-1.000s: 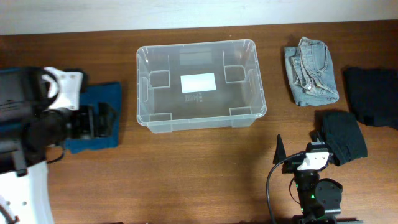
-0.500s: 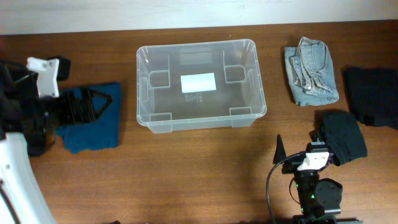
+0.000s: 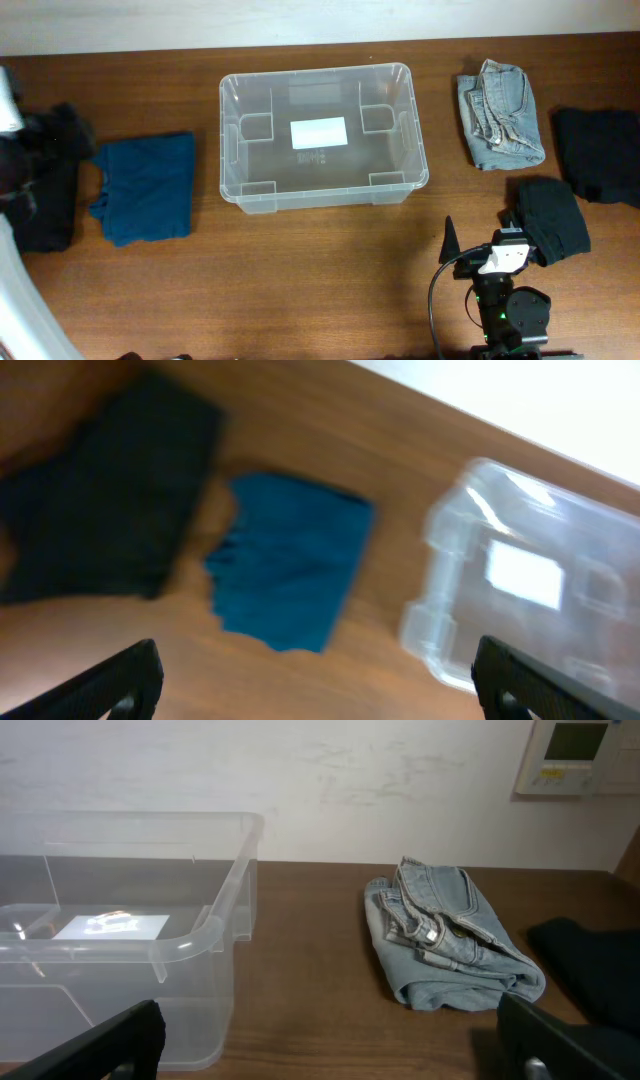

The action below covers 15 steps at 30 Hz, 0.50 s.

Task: Pack container
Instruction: 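Move the left gripper left over the folded teal shirt, then lower the left gripper and pinch the teal shirt's left edge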

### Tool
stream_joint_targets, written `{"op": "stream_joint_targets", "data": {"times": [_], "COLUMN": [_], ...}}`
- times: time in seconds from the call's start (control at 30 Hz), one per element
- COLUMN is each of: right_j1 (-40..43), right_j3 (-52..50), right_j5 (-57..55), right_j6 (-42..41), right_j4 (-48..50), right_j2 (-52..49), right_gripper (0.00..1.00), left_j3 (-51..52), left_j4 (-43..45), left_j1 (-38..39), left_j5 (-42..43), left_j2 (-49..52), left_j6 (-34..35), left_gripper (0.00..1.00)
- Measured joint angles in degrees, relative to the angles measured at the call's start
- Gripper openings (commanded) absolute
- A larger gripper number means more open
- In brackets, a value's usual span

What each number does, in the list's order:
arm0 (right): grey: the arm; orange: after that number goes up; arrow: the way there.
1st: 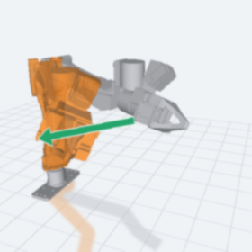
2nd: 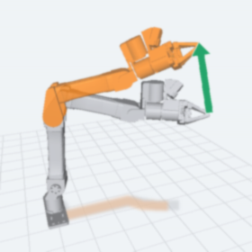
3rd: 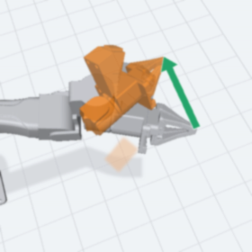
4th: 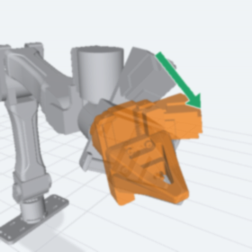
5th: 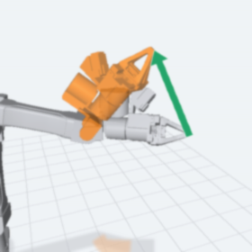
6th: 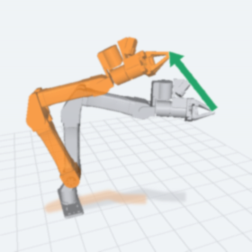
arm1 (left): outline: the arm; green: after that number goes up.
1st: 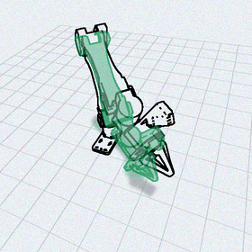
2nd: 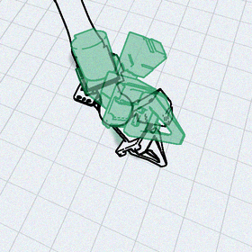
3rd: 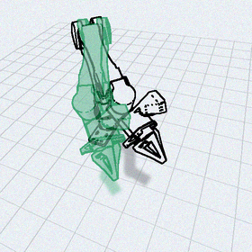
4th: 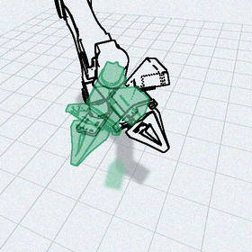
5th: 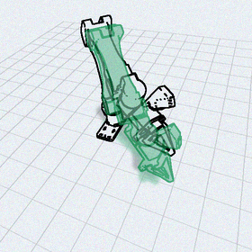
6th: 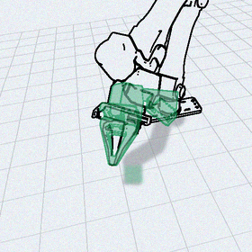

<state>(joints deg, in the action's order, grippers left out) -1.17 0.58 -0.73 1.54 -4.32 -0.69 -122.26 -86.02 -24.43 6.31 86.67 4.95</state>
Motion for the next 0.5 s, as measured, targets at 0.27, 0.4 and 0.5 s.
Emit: {"op": "stream_joint_targets", "data": {"times": [0.27, 0.4, 0.5], "right_j1": [0.00, 0.00, 0.00], "right_j3": [0.00, 0.00, 0.00], "right_j5": [0.00, 0.02, 0.02], "right_j6": [0.02, -0.02, 0.00], "right_j4": [0.00, 0.00, 0.00], "right_j2": [0.00, 0.00, 0.00], "right_gripper": [0.98, 0.98, 0.98], "left_j3": [0.33, 3.10, 7.04], "left_j4": [-1.14, 0.37, 3.43], "left_j1": [-2.99, -2.99, -2.99], "left_j5": [-5.55, -6.16, -5.09], "left_j2": [-0.74, -0.66, -0.04], "left_j6": [4.37, 4.81, 4.15], "left_gripper": [0.99, 0.99, 0.99]}}
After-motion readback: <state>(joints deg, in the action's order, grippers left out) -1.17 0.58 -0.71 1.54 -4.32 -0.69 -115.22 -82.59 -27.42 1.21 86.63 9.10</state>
